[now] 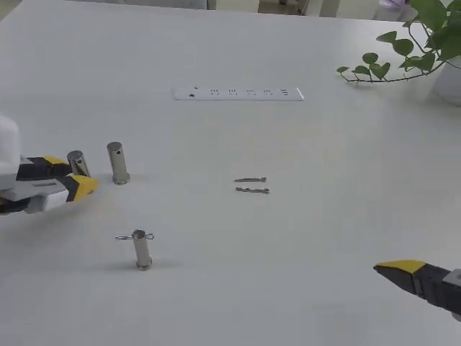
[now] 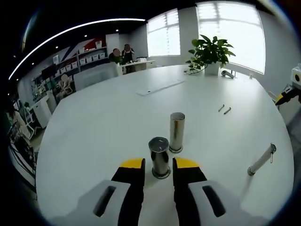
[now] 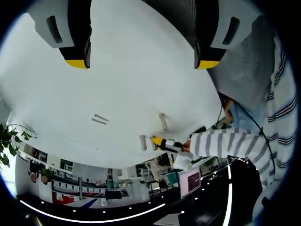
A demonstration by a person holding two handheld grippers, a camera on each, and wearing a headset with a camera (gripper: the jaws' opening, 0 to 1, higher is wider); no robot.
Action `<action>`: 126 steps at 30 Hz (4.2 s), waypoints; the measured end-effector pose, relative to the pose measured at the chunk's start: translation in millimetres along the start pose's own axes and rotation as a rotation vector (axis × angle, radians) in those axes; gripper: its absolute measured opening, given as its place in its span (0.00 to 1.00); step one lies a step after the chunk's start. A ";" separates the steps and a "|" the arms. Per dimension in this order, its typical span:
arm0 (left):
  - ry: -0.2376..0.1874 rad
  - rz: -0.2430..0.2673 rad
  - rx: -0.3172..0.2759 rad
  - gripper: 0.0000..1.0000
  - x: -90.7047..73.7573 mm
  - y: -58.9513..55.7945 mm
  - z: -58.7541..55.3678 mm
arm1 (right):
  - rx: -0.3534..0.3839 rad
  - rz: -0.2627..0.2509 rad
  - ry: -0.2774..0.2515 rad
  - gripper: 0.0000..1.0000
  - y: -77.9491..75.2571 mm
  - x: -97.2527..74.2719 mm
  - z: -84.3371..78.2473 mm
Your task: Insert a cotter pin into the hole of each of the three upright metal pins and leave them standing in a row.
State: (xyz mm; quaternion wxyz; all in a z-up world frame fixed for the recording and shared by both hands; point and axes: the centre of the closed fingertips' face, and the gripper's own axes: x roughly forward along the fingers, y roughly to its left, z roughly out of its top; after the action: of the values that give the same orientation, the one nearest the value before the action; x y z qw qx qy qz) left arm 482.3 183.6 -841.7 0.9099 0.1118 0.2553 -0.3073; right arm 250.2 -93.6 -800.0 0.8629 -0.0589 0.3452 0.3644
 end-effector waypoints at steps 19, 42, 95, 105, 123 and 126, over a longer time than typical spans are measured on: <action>0.041 -0.014 -0.018 0.11 0.2 -0.3 -0.7 | -0.003 -0.004 -0.003 0.90 1.5 -0.4 0.2; 0.030 0.034 -0.060 0.11 -51.3 -13.2 28.6 | -0.044 0.029 -0.024 0.90 -1.6 -0.3 7.4; 0.102 -0.071 -0.060 0.11 -66.5 -207.8 4.7 | -0.101 0.112 -0.056 0.89 5.4 -12.9 0.5; 0.095 -0.048 -0.108 0.11 -51.8 -213.9 2.5 | -0.093 0.106 -0.052 0.89 3.9 -14.3 -4.5; 0.126 -0.008 -0.118 0.11 -34.4 -227.8 -10.4 | -0.061 0.106 -0.077 0.89 1.6 -14.0 -5.9; 0.117 -0.002 -0.122 0.11 -33.5 -227.6 -9.1 | -0.061 0.105 -0.076 0.89 0.4 -14.6 -7.5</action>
State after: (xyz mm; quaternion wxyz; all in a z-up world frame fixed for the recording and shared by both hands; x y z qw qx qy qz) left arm 315.7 24.8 -842.1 0.8983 0.0734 0.3262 -0.2851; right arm 238.6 -104.5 -796.3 0.8528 -0.0532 0.3036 0.4216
